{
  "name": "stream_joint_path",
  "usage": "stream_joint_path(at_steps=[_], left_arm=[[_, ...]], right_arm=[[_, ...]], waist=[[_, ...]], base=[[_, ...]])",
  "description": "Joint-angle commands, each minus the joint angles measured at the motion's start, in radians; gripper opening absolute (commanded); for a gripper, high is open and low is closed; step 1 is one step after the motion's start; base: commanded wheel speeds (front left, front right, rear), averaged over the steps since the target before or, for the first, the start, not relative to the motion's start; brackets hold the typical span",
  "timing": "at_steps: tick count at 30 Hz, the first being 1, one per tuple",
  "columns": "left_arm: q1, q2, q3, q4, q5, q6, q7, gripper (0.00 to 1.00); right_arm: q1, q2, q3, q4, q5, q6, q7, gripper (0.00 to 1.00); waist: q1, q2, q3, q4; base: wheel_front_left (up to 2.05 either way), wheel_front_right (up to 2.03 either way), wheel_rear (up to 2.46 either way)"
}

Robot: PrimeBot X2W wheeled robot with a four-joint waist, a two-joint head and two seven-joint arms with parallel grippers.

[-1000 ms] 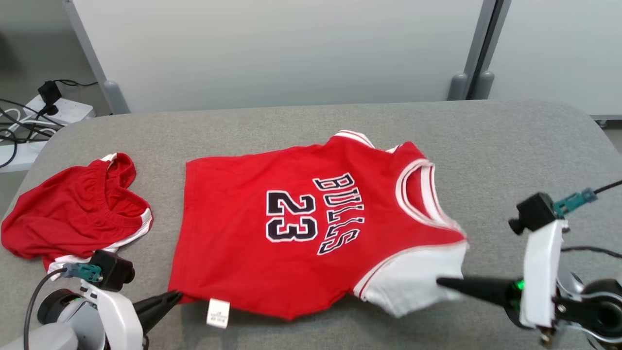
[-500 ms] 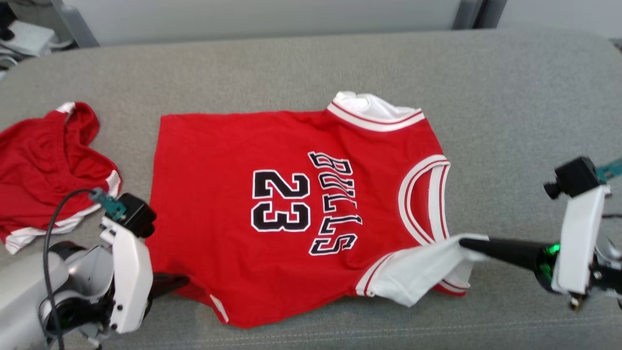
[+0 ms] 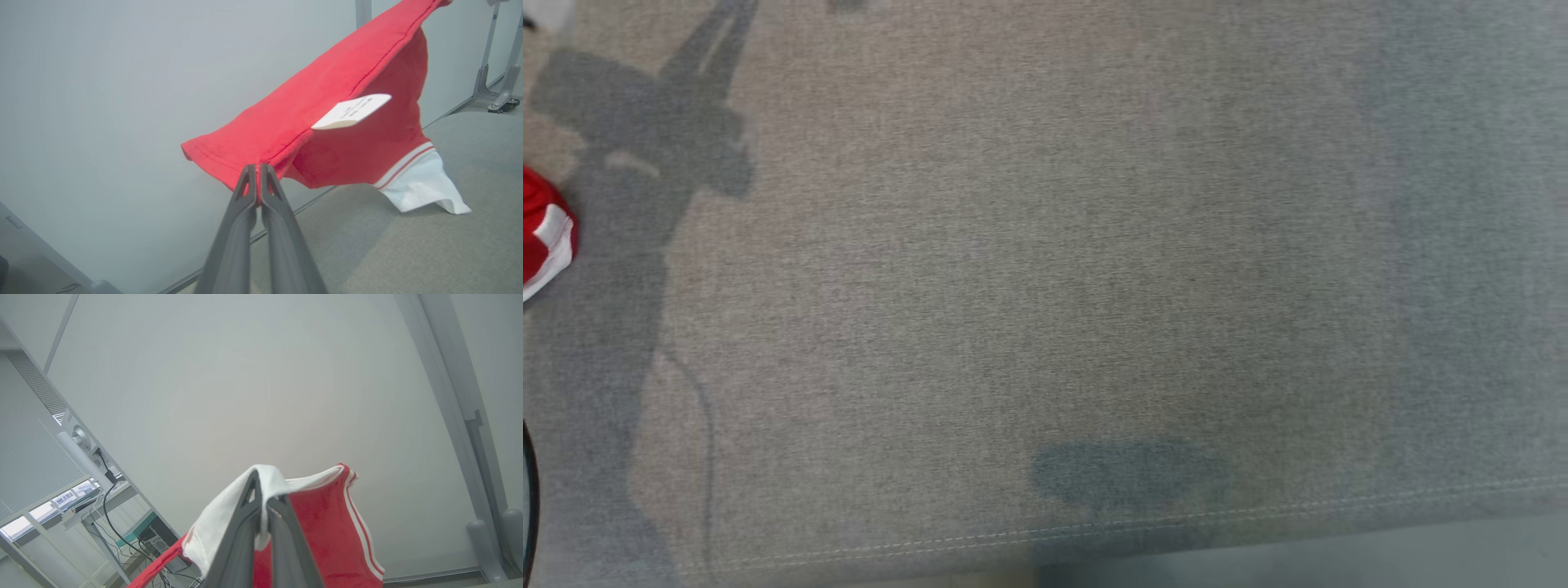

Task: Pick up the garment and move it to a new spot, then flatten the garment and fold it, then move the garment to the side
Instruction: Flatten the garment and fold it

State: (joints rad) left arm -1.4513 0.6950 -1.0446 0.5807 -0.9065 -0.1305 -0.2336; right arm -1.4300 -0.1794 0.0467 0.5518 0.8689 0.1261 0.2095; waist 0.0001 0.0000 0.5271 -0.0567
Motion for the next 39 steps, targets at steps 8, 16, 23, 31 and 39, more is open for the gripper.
stream_joint_path(at_steps=[8, 16, 23, 31, 39], left_arm=[[0.147, 0.066, -0.045, 0.001, -0.157, 0.000, -0.027, 0.00], [0.415, 0.033, 0.084, -0.049, -0.126, 0.000, -0.028, 0.00], [0.622, -0.013, 0.240, -0.041, -0.033, 0.000, -0.028, 0.00], [0.838, -0.084, 0.331, -0.038, 0.072, 0.000, -0.028, 0.00], [0.989, -0.150, 0.394, -0.005, 0.154, 0.000, -0.028, 0.00]], right_arm=[[0.225, -0.059, 0.032, -0.114, 0.152, 0.005, 0.234, 0.00], [0.591, -0.148, 0.053, -0.229, 0.287, 0.005, 0.418, 0.00], [0.778, -0.169, 0.068, -0.289, 0.346, 0.005, 0.509, 0.00], [0.963, -0.187, 0.063, -0.316, 0.352, 0.005, 0.583, 0.00], [1.115, -0.167, 0.023, -0.328, 0.364, 0.005, 0.635, 0.00]], waist=[[-0.0001, 0.0000, 0.054, -0.027], [-0.0001, 0.0000, -0.012, -0.001], [-0.0001, 0.0000, -0.117, 0.017], [-0.0001, 0.0000, -0.263, 0.033], [-0.0001, 0.0000, -0.363, 0.051]], base=[[0.00, 0.00, 0.00], [0.00, 0.00, 0.00], [0.00, 0.00, 0.00], [0.00, 0.00, 0.00], [0.00, 0.00, 0.00]])
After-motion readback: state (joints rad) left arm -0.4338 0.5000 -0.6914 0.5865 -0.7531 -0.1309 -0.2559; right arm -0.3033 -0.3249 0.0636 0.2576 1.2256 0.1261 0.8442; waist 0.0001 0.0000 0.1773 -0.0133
